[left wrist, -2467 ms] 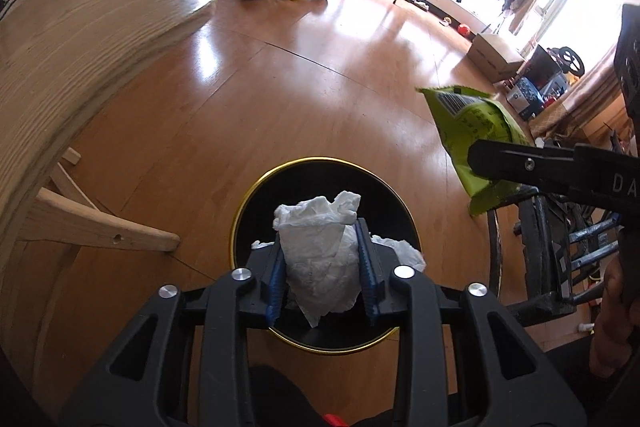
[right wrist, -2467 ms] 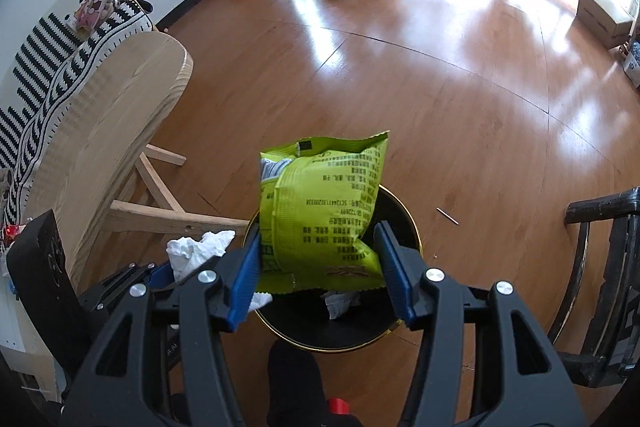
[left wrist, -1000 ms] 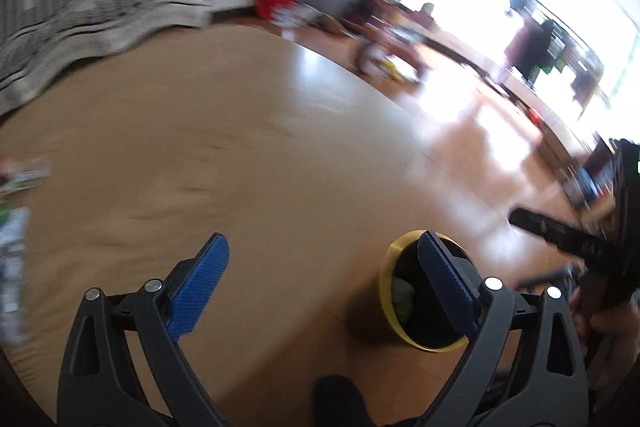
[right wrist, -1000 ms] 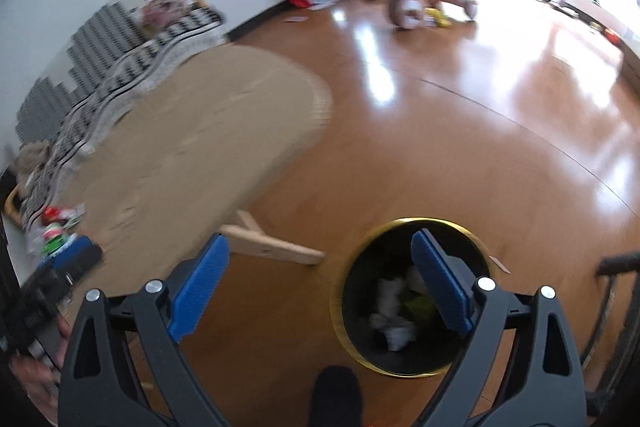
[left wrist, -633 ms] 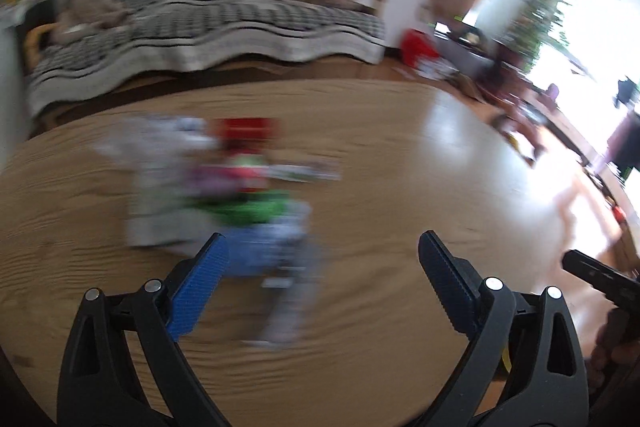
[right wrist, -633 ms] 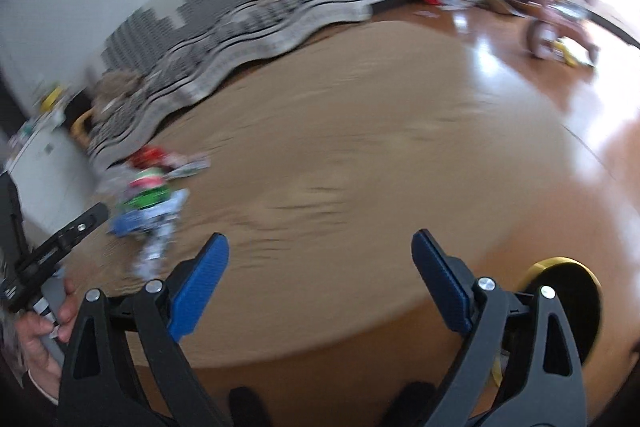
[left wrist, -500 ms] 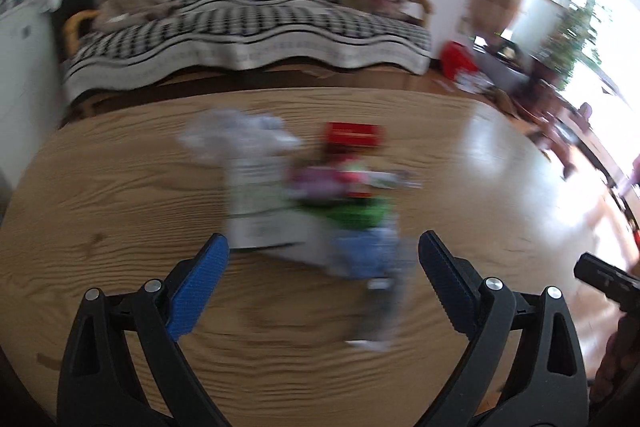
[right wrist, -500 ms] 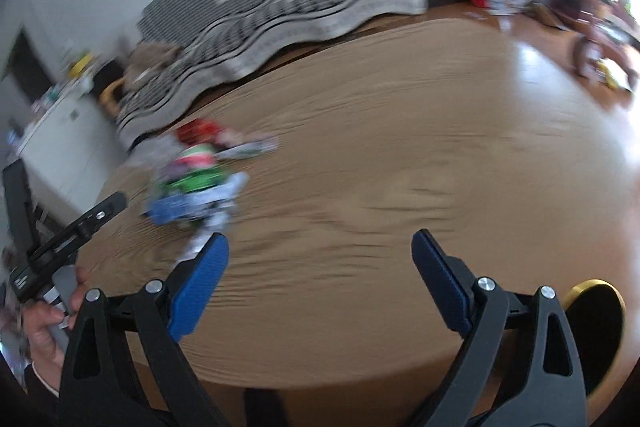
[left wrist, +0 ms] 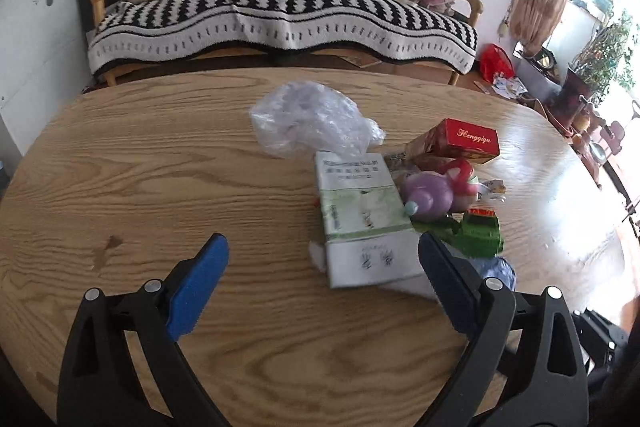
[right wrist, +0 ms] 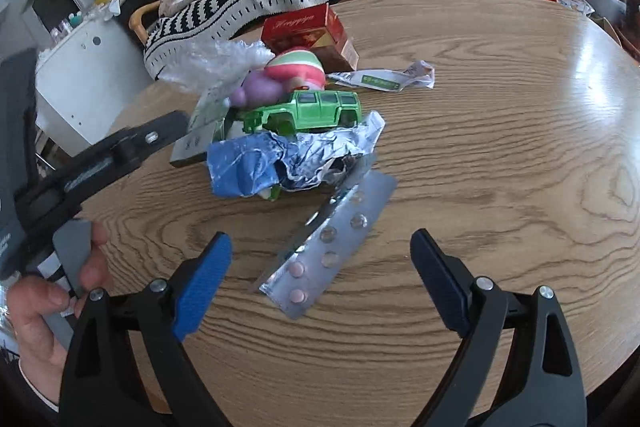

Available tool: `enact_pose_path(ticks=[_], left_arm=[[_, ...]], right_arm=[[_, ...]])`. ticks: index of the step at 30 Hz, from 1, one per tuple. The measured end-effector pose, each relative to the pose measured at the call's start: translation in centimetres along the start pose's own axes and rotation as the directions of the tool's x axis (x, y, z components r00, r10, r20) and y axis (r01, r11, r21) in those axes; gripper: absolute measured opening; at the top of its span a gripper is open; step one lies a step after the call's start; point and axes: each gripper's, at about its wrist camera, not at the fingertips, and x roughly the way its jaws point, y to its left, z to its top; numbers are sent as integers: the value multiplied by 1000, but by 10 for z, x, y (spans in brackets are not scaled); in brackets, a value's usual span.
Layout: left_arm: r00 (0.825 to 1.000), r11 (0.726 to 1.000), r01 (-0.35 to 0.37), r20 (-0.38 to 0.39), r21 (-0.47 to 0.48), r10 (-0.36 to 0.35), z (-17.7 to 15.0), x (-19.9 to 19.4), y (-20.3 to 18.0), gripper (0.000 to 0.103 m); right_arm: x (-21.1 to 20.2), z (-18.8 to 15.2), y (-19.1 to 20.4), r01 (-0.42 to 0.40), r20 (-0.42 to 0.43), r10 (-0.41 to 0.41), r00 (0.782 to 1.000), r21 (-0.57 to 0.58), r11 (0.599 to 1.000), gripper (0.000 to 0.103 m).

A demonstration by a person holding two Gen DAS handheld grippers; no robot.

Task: Collect trash
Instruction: 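Grasp the white cigarette box with the left tool while the right tool grasps the pill blister pack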

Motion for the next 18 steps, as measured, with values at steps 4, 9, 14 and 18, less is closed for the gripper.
enact_pose_path(ticks=[4,9,14,18], left_arm=[[1000,998,-3,-17,59,4,-1,15,-15,93],[999,996,-28,-20,81,30,-5,27,-18,93],[1000,998,2,-17,62,-1,-7,29,-12,69],[1000,997,-2,17,80,0,-7,16,-15,56]], right_arm=[[6,0,6,13,-3,-13,1000,-29,1000,88],[19,1,11,28,-29,-29,999,-50,998,73],[22,-4,15,61,-28,-64,998,-85,994,54],[16,-5,13,63,-17,-65,998,-97,993,35]])
